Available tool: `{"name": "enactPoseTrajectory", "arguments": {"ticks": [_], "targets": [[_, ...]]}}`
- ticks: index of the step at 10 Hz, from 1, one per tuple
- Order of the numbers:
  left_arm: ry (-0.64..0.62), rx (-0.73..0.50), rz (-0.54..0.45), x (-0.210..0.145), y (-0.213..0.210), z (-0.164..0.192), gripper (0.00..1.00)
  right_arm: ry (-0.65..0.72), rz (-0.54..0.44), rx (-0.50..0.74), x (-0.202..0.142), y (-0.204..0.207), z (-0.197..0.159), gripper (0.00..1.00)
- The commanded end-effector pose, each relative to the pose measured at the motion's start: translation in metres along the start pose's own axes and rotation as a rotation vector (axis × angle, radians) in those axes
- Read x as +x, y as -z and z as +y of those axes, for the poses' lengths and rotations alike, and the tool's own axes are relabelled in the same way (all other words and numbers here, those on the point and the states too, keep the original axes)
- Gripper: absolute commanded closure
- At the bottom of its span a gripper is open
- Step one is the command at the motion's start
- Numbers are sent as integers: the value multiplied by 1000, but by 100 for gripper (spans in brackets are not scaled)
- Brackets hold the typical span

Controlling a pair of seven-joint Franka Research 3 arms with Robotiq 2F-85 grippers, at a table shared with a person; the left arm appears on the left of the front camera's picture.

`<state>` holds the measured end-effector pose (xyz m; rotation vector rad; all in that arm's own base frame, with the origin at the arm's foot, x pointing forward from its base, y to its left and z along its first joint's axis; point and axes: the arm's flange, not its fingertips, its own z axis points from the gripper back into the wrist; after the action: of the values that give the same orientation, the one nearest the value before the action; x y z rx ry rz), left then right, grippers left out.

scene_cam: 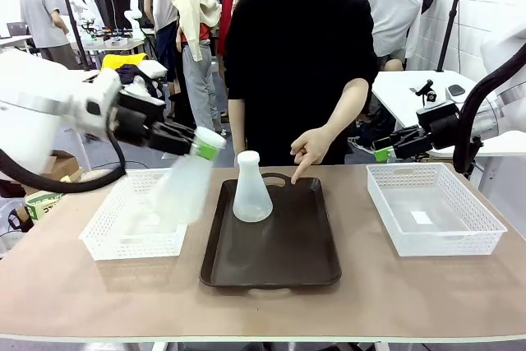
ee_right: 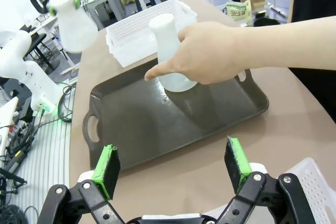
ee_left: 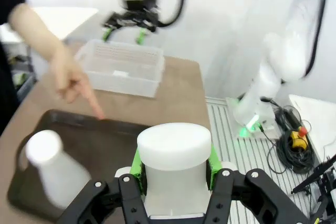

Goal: Prepare the laboratory tools.
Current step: Place the picked Big flask upright in the Handle tray as directed by the person.

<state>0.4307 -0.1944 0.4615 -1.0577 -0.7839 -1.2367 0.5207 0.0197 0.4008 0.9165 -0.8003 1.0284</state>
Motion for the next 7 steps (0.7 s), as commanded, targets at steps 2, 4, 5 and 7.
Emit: {"name": "enactPoseTrajectory", "arguments": {"ticks": [2,4,5,7], "targets": [[274,-175,-88,-11,71,3,100,13,13,-2,0,0,1,0],[395,-221,-144,-4,92,-4,100,13,13,-2,0,0,1,0],[453,-212,-189,-5,100,-2,100,13,13,-2,0,0,1,0],[418,-248,-319,-12,121,18,100,13,13,-2,0,0,1,0]]}}
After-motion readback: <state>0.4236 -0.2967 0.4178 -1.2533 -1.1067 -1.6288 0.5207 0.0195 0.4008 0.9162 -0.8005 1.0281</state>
